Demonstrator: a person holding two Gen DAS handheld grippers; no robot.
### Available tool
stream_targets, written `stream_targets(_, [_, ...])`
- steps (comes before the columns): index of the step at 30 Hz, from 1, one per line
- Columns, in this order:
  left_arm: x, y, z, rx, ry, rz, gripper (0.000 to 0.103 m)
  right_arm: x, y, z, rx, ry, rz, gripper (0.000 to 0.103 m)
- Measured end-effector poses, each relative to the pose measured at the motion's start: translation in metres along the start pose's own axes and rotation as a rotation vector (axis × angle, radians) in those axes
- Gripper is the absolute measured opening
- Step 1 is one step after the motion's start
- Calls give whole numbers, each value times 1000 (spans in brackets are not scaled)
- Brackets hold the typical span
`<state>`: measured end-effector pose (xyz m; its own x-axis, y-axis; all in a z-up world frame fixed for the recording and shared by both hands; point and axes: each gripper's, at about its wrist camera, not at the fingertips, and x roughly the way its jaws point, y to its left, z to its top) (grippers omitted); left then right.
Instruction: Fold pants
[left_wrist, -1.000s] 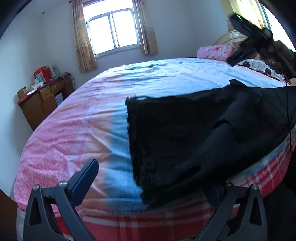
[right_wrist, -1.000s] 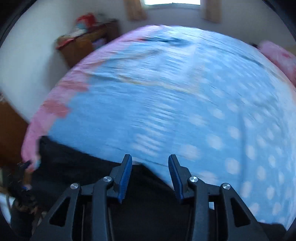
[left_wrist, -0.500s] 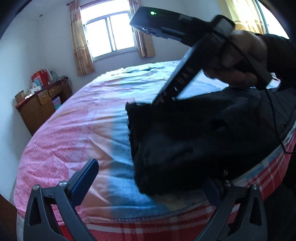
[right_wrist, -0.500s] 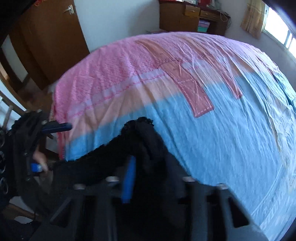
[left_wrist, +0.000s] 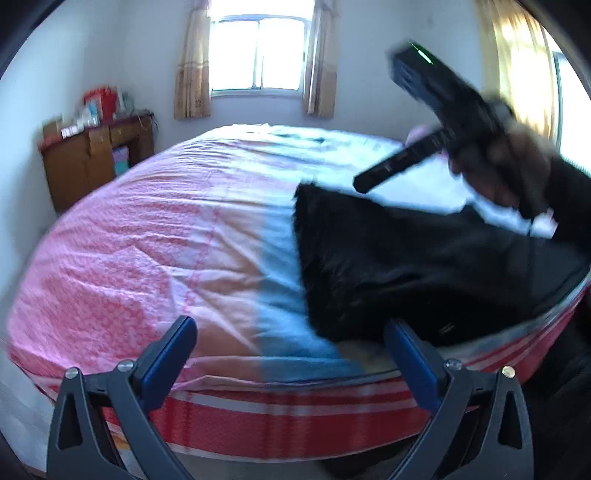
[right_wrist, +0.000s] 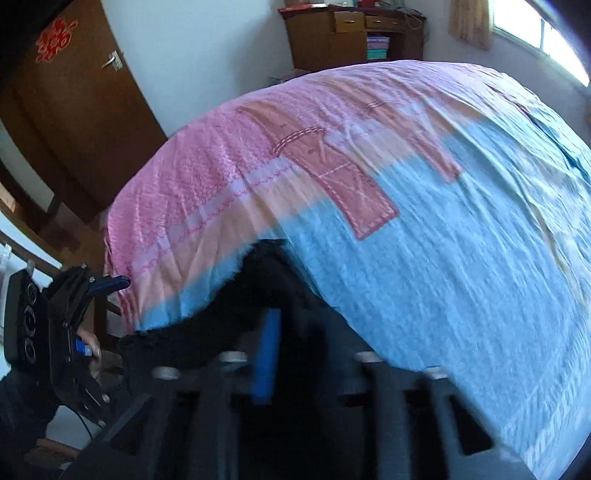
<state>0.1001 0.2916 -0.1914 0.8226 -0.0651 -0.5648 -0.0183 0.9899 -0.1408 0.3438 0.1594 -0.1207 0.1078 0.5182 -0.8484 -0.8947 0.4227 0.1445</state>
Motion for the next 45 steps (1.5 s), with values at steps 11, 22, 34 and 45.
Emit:
stream_targets(11, [27,-12,20,-184,44,-283,66,-75,15,-112,-41,0,-27,53])
stream_targets(22, [19,-44,37,131,99,112,96,-149,-21,-247,256,-88,-50,53])
stream_targets(34, [44,-201,90,314,37,-144,102,-353,-117,-489,994,-413,-461,53])
stream_targets(45, [110,-388,53,506,199,-560,102,-410,-165,-616,1474,-646,-486,53])
